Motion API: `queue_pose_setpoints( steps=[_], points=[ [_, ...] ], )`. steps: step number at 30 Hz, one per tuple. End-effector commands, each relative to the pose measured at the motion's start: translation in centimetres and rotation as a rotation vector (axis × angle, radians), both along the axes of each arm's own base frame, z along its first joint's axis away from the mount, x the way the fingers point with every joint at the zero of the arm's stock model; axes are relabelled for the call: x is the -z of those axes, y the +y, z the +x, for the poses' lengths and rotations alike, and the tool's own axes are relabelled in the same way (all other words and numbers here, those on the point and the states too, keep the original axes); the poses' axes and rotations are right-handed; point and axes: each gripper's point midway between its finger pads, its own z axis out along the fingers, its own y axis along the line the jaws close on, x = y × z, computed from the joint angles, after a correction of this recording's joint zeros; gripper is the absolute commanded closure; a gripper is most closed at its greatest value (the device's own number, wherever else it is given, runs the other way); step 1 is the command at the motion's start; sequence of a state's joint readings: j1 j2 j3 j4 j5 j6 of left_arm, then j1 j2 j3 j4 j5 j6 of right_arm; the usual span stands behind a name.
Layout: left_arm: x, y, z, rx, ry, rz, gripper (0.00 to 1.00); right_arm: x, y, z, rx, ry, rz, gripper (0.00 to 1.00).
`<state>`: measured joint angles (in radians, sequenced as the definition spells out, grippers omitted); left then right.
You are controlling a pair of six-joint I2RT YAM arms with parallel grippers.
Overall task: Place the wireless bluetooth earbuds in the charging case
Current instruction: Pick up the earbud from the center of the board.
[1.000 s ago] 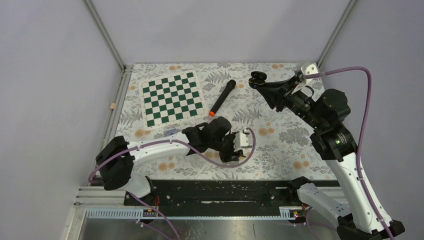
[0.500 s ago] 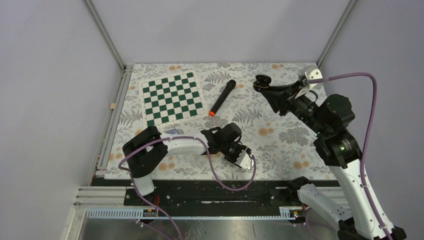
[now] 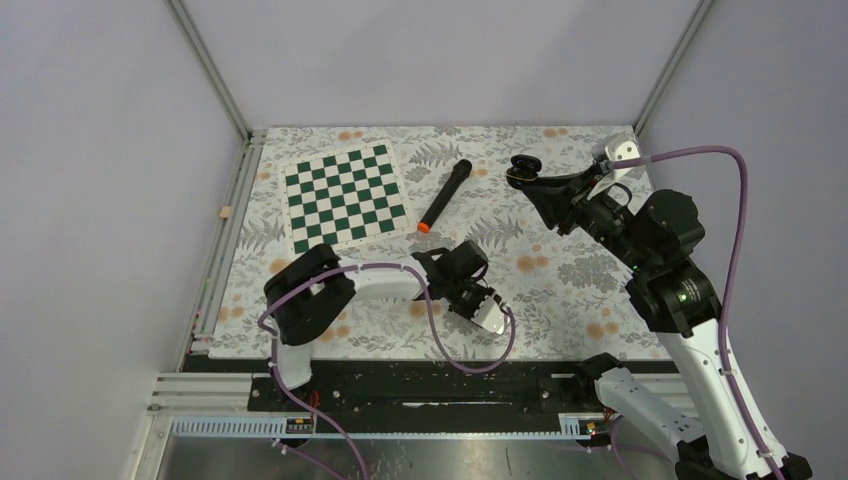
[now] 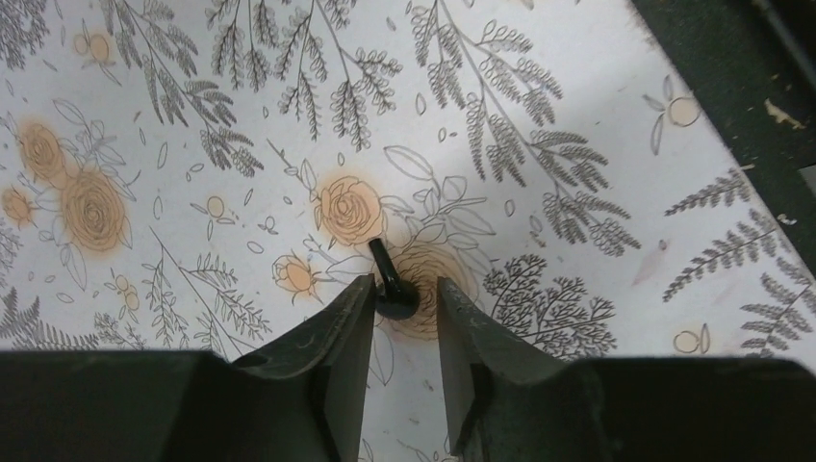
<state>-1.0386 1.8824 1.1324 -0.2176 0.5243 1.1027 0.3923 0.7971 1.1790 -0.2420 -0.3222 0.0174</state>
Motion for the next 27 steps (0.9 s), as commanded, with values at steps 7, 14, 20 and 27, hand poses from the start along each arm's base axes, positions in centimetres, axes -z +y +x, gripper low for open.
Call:
queue_pose_setpoints(
  steps=[7,14,20,27],
  points=[
    [-0.5,-0.7,1.5,0.002,0.004,0.068,0.77,-0.8,-0.3,0.4,0.022,-0.029,0.02,1.0],
    [0.3,0.3,1.5,-0.002,0.002,0.133,0.86,-0.6,-0.3,0.3,0.02,-0.019,0.026,1.0],
    [-2.5,1.0,-0.6,-0.035,0.126,0.13,0.96,-0.5,-0.3,0.0,0.015,-0.016,0.031,1.0],
    [-5.2,3.1,-3.6,-0.224,0.356,0.146,1.0,-0.1,-0.1,0.0,0.009,-0.001,0.043,1.0]
  ],
)
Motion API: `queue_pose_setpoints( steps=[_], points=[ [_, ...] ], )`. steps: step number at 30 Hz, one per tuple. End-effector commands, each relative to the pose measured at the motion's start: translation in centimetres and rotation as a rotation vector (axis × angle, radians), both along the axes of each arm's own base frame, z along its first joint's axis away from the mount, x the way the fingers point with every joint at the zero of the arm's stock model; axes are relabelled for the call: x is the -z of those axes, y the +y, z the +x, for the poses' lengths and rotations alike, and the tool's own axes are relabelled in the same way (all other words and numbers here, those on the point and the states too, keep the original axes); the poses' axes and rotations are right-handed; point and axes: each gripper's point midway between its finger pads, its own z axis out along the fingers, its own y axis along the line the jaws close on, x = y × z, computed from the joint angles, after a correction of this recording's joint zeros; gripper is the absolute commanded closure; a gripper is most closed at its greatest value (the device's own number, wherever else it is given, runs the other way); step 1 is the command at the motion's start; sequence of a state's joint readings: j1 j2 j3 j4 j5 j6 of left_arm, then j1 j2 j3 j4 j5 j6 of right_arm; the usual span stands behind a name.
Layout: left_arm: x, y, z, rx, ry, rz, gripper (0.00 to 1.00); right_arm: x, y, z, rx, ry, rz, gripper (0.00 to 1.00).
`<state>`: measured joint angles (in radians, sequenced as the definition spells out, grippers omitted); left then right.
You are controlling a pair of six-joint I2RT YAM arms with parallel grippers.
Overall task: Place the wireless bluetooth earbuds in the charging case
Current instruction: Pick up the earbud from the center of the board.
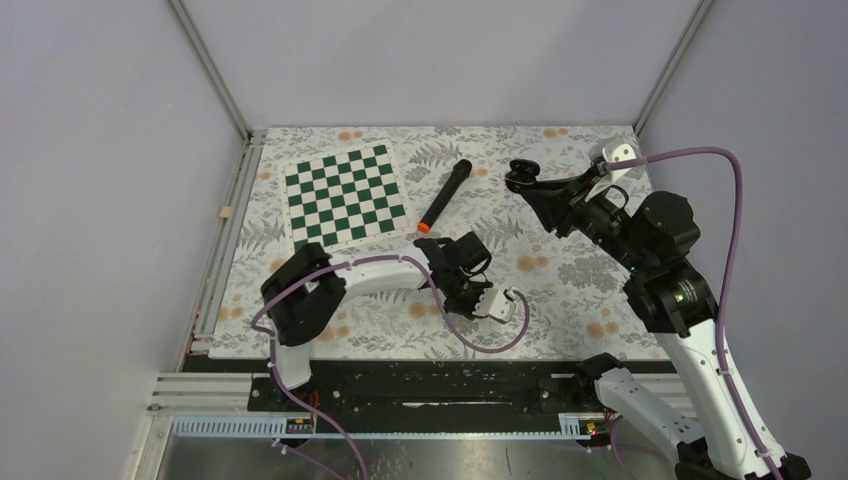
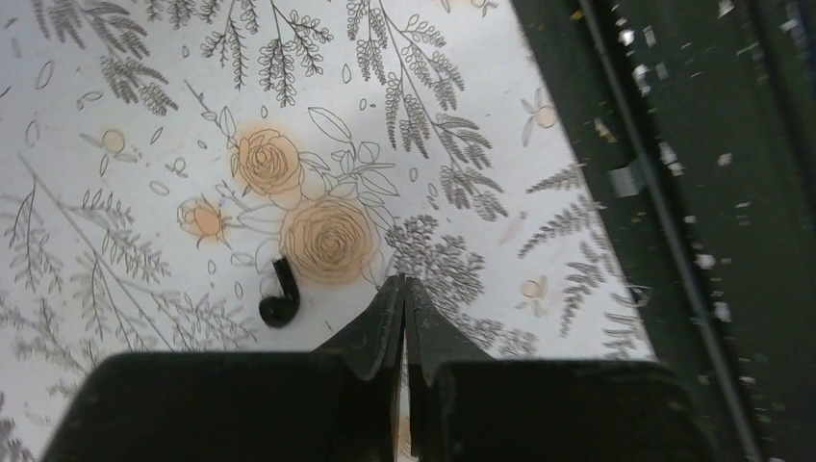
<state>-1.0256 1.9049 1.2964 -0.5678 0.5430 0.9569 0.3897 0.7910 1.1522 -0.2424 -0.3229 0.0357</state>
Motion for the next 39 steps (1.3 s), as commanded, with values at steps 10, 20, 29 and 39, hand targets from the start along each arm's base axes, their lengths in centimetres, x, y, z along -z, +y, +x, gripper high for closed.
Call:
queue_pose_setpoints(
  steps=[10,20,29,39],
  points=[
    [-5.4,1.5,4.4,-0.602,0.085,-0.134,0.67,-0.3,0.2,0.2,-0.008,-0.01,0.033,1.0],
    [-4.4,0.8,7.4,-1.25,0.422,-0.021,0.63,-0.2,0.2,0.3,-0.004,-0.002,0.024,1.0],
    [-2.8,1.0,5.9,-1.537,0.631,0.127,0.64,-0.4,0.1,0.5,0.007,0.0,0.028,1.0],
    [0.0,-0.5,6.9,-1.684,0.681,0.17,0.66,-0.1,0.3,0.5,-0.001,0.017,0.051,1.0]
  ],
)
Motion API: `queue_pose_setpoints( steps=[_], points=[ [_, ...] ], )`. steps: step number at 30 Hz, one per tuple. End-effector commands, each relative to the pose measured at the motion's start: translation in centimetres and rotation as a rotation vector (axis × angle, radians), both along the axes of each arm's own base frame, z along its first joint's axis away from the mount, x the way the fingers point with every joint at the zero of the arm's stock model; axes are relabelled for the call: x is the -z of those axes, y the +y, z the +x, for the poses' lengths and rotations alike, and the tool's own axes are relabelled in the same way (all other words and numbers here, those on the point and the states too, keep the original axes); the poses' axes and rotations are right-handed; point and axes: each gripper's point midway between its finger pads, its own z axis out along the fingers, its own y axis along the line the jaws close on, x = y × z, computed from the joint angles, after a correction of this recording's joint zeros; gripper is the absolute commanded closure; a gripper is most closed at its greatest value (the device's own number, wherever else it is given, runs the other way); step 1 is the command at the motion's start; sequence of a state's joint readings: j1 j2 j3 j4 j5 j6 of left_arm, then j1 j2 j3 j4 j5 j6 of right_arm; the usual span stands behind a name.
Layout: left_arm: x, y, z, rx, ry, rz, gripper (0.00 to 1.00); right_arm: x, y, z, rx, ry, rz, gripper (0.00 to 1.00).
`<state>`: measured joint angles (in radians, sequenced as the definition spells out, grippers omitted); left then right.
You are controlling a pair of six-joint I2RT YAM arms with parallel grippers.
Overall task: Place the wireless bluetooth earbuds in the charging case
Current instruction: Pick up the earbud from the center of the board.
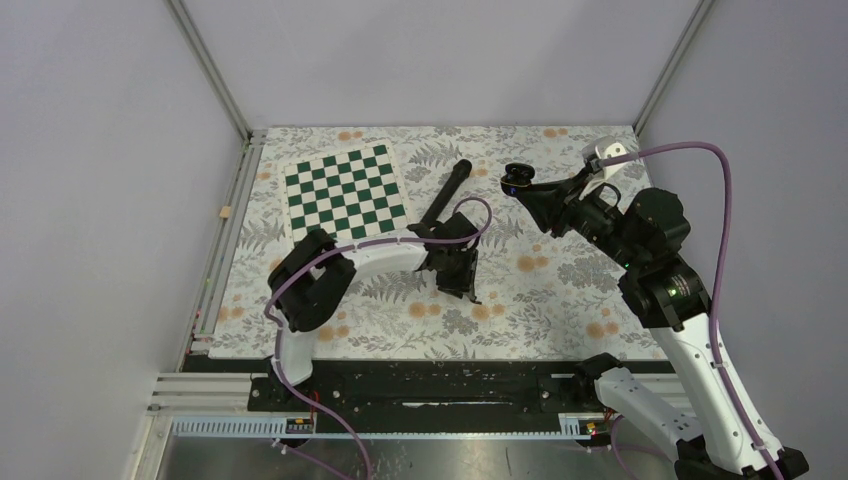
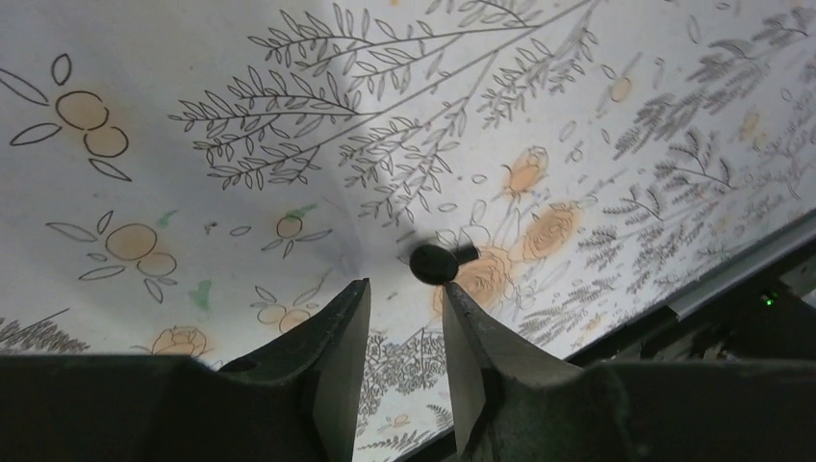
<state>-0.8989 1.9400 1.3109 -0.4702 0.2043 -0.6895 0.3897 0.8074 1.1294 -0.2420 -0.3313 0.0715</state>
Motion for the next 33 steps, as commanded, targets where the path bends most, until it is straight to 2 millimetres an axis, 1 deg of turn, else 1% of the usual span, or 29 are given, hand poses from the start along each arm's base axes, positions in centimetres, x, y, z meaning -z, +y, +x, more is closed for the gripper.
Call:
queue_pose_setpoints(
  steps=[1,6,12,14,17,27,31,33],
  points=[
    [-0.3,-1.6,1.1,-0.08,-0.006,-0.017,0.66,-1.5,-0.2,0.0,0.009,-0.043,0.038,1.0],
    [0.2,-1.5,1.3,-0.103,0.013,0.001,0.66,-1.3,-0.4,-0.1,0.02,-0.037,0.044,1.0],
    [-0.5,-1.6,1.6,-0.122,0.019,-0.007,0.67,-0.9,-0.6,0.1,0.029,-0.022,0.05,1.0],
    [-0.5,-1.6,1.5,-0.123,0.015,0.003,0.67,-0.7,-0.5,0.3,0.028,-0.016,0.054,1.0],
    [-0.1,-1.8,1.2,-0.118,0.024,0.008,0.67,-0.7,-0.3,0.4,0.021,-0.012,0.06,1.0],
    [0.9,-1.4,0.8,-0.136,0.046,0.052,0.67,-0.4,-0.5,0.2,0.023,-0.014,0.058,1.0],
    [1.3,-1.5,0.6,-0.136,0.06,0.054,0.73,-0.4,-0.5,0.2,0.025,-0.009,0.062,1.0],
    [1.3,-1.4,0.6,-0.14,0.06,0.058,0.75,-0.4,-0.6,0.2,0.026,-0.011,0.06,1.0]
  ],
)
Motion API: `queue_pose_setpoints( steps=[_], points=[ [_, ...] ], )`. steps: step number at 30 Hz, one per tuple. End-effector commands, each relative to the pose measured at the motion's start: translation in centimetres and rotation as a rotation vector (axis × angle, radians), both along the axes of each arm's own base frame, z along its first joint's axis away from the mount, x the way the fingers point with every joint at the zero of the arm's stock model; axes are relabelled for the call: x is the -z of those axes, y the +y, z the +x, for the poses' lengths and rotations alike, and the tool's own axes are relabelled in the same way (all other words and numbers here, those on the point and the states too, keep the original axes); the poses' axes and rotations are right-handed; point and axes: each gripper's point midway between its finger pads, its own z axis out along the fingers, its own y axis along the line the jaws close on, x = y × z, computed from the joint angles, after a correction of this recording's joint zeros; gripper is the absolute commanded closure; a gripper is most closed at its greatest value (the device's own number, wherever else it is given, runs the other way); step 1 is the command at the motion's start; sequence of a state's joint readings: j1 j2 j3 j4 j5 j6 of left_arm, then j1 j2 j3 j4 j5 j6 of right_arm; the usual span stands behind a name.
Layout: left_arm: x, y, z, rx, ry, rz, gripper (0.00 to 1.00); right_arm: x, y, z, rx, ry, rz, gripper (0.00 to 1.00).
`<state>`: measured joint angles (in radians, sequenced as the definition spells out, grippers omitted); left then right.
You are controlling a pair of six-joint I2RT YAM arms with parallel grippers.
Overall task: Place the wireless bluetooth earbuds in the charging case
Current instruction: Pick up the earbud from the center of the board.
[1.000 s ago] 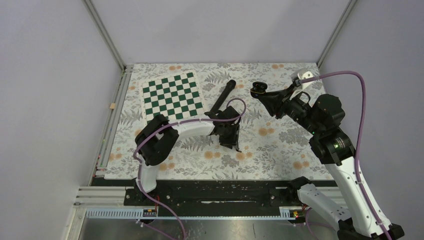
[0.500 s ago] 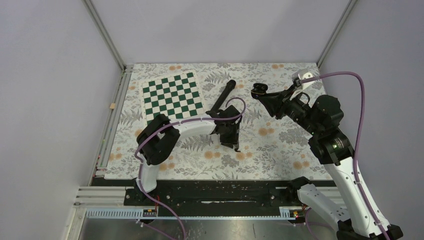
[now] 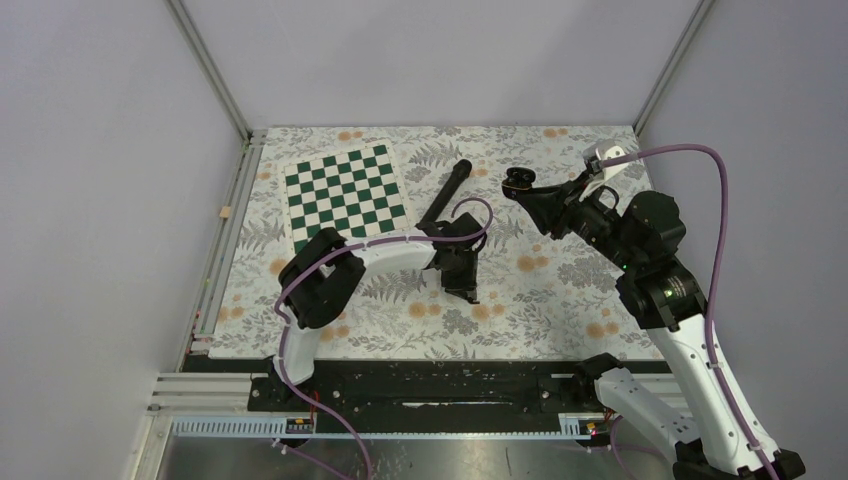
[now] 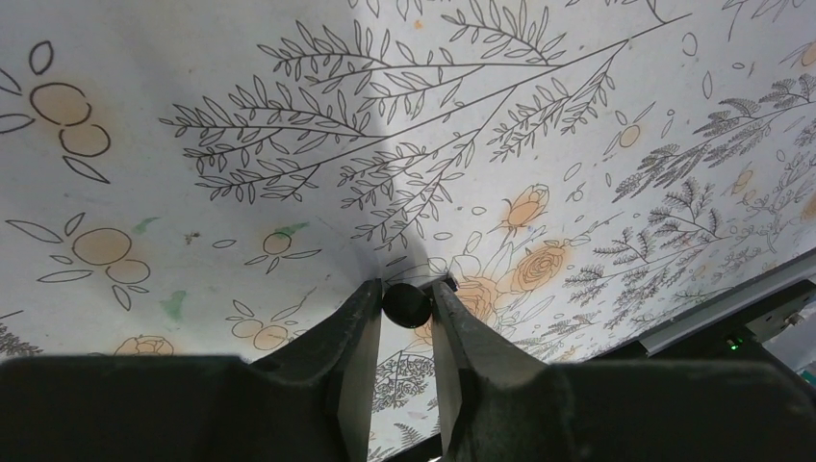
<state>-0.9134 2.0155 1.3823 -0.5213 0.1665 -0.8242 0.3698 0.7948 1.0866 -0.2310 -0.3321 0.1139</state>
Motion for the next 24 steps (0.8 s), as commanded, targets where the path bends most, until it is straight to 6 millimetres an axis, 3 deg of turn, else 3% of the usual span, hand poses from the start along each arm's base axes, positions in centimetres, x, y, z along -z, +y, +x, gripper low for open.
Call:
queue_pose_setpoints(
  steps=[1,9,12,17,24],
  points=[
    [0.0,-0.4,0.4,-0.02,-0.009,0.011,0.75,-1.7,-0.2,-0.1,0.007,-0.057,0.034,1.0],
    [-1.1,-0.3,1.0,-0.022,-0.047,0.007,0.83,-1.8,-0.2,0.1,0.009,-0.057,0.036,1.0],
    [-1.8,-0.1,1.7,-0.032,-0.072,-0.004,0.99,-1.7,-0.3,0.0,0.01,-0.058,0.034,1.0],
    [-4.4,-0.3,2.8,0.061,-0.173,-0.054,1.0,-1.7,-0.4,-0.1,0.015,-0.062,0.033,1.0],
    [-6.9,1.2,5.4,0.263,-0.373,-0.004,1.0,-1.6,-0.7,-0.1,0.023,-0.063,0.032,1.0]
  ],
)
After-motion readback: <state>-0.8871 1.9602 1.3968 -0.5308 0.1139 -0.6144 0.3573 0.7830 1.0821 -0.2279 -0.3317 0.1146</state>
